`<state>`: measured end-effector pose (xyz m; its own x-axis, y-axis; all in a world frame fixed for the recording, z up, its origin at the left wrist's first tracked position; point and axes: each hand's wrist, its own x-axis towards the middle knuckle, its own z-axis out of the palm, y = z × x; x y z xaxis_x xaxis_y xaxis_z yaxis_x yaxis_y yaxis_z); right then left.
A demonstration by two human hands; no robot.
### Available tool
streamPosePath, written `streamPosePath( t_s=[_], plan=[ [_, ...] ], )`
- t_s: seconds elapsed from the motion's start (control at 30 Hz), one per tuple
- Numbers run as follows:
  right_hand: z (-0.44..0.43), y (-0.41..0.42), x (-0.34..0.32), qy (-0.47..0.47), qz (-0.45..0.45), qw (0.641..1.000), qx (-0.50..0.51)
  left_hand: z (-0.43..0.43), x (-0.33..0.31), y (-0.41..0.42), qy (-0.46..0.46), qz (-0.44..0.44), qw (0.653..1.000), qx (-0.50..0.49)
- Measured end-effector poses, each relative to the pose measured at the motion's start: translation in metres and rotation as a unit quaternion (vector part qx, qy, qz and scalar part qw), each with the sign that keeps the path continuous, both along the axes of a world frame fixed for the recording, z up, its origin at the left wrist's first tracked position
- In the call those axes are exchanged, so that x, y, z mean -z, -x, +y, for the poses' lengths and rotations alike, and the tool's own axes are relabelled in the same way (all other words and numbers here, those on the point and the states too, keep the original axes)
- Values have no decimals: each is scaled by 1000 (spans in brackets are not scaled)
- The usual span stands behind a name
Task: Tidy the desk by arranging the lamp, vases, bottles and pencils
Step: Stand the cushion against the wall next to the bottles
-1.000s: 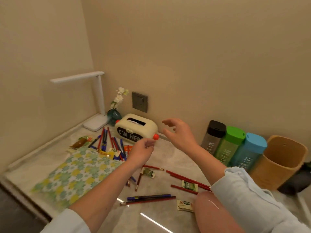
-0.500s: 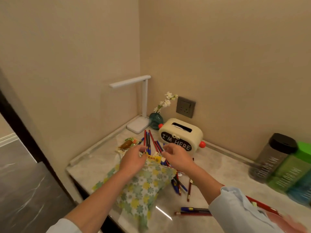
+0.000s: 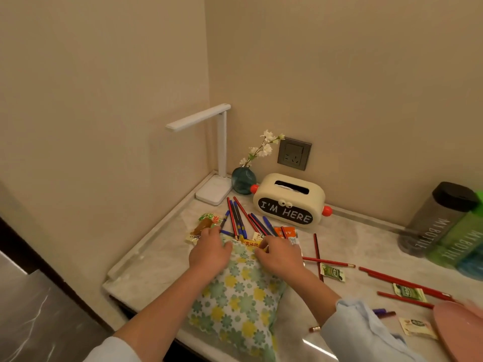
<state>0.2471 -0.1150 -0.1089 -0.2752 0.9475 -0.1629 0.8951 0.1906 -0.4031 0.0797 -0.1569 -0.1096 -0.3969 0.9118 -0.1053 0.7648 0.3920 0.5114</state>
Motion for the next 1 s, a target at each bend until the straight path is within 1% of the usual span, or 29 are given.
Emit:
streamPosePath(
  t_s=[0.1,0.23,0.43,0.53,0.7,0.9,1.0],
  plan=[
    [-1,5,2,-4,2,1000,14,5,2,7,12,-21,1000,-5],
    [-3,8,4,-19,-2,1000,19,12,3,13,17,-73,997,-11],
    [-9,9,-1,-24,-13,999,21,13,-5,7,-22,-154,987,-28],
    [-12,7,-8,-12,-20,1000,6,13,-10,3,-41,-170,984,-32],
    [-20,-3,-22,18,38,999,-19,16,-21,-8,-58,-183,981,-9],
    [-15,-29,-59,-55,38,998,7,30,-52,-31,-89,-225,970,29],
    [-9,-51,-84,-93,20,995,24,41,-73,-54,-116,-263,957,46]
  ],
)
